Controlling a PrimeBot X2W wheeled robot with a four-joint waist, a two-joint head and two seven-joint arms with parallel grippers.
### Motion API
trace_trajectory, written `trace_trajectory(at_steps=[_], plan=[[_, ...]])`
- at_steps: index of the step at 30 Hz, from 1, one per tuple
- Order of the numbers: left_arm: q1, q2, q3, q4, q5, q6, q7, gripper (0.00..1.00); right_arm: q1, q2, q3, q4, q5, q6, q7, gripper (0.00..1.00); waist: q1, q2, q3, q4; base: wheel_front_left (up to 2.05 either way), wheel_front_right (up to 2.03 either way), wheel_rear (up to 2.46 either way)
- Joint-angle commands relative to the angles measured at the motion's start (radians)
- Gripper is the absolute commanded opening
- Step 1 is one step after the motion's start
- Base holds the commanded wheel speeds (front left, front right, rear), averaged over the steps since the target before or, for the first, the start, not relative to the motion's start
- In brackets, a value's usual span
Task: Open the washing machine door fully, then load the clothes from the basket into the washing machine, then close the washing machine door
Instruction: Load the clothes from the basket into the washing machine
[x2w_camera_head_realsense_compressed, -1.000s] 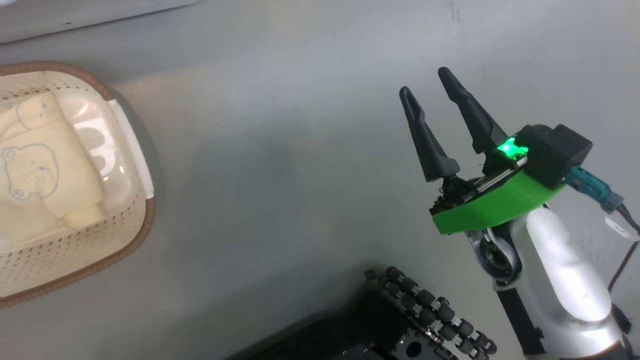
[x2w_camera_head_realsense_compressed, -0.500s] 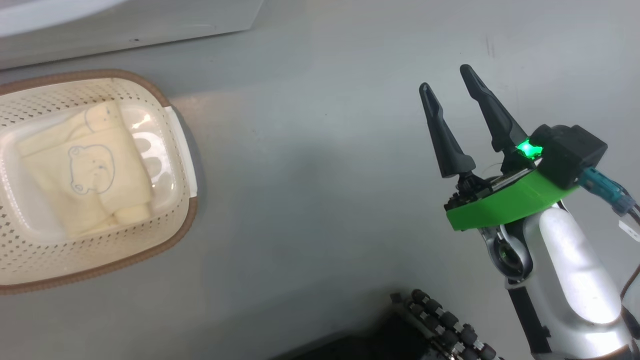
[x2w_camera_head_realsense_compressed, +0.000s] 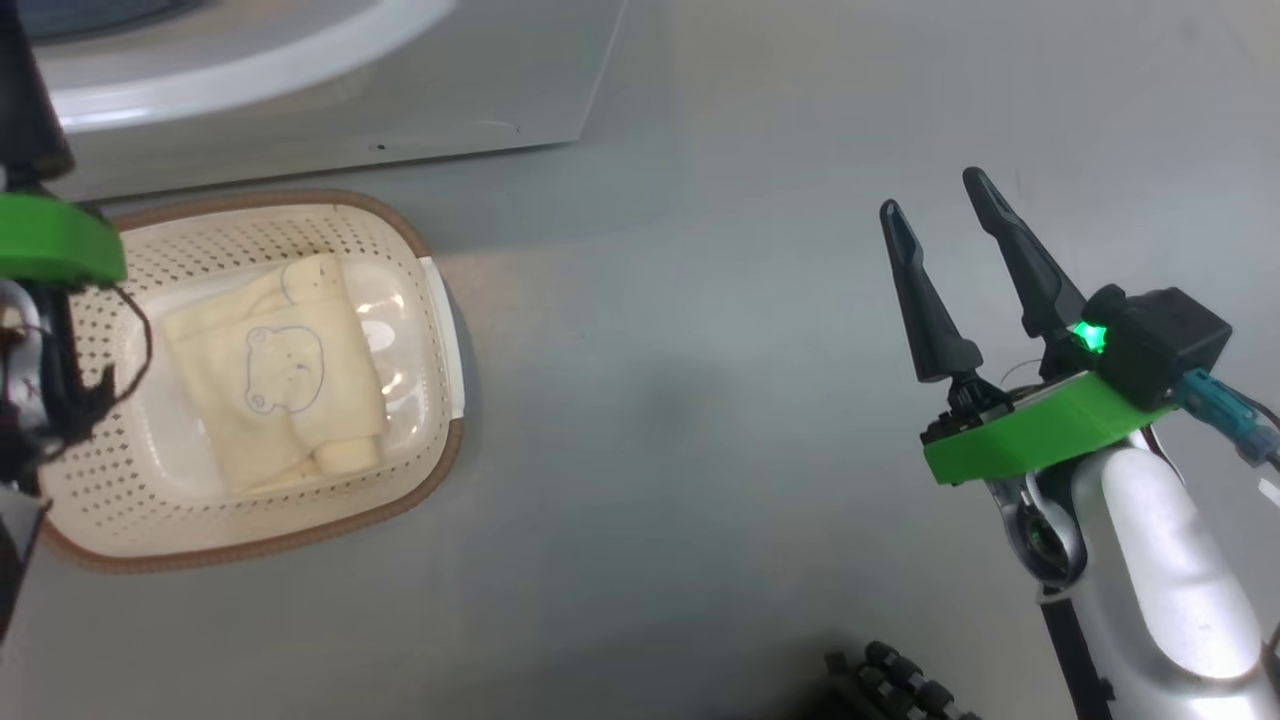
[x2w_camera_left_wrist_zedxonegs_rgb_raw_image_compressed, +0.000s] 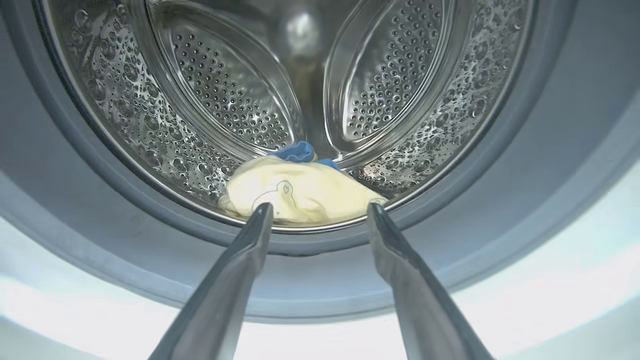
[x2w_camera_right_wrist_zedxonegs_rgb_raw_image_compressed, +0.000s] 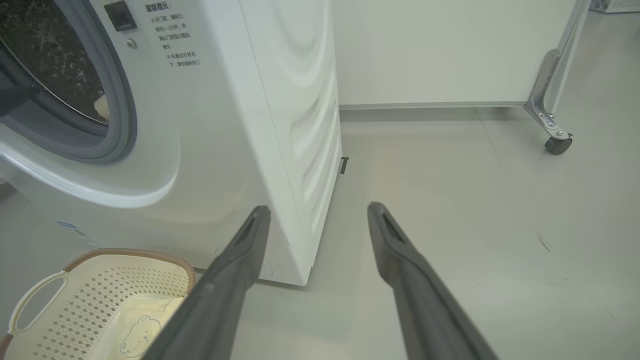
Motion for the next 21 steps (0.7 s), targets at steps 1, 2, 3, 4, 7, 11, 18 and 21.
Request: trace_trajectory(at_steps=[1,2,3,4,7,11,18,21], plan=[[0.029,0.038,0.040,-0.056,0.009,0.086,-0.013,1.00,0.035,-0.008,0.005,-0.027,-0.013,-0.003,-0.010,1.00,0.0001,0.0000,-0.033,0.022,0.00,0.00,0.00],[0.063,0.035,0.039,-0.081,0.013,0.102,-0.019,1.00,0.040,-0.008,0.001,-0.026,-0.019,-0.003,-0.010,1.00,0.0001,0.0000,-0.044,0.028,0.00,0.00,0.00],[0.094,0.029,0.040,-0.104,0.012,0.115,-0.025,1.00,0.045,-0.008,-0.003,-0.026,-0.025,-0.003,-0.010,1.00,0.0001,0.0000,-0.055,0.035,0.00,0.00,0.00],[0.125,0.025,0.037,-0.123,0.015,0.129,-0.029,1.00,0.051,-0.008,-0.007,-0.026,-0.032,-0.003,-0.010,1.00,0.0001,0.0000,-0.066,0.042,0.00,0.00,0.00],[0.206,0.006,0.029,-0.175,0.020,0.159,-0.041,1.00,0.066,-0.008,-0.018,-0.023,-0.052,-0.003,-0.010,1.00,0.0001,0.0000,-0.097,0.063,0.00,0.00,0.00],[0.298,-0.024,0.022,-0.220,0.014,0.190,-0.053,1.00,0.084,-0.008,-0.023,-0.016,-0.075,-0.003,-0.010,1.00,0.0001,0.0000,-0.137,0.084,0.00,0.00,0.00],[0.417,-0.069,0.012,-0.239,0.021,0.214,-0.068,1.00,0.115,-0.008,-0.031,-0.006,-0.104,-0.003,-0.010,1.00,0.0001,0.0000,-0.205,0.113,0.00,0.00,0.00],[0.447,-0.084,0.001,-0.236,0.030,0.213,-0.071,1.00,0.132,-0.008,-0.035,-0.001,-0.110,-0.003,-0.010,1.00,0.0001,0.0000,-0.235,0.122,0.00,0.00,0.00]])
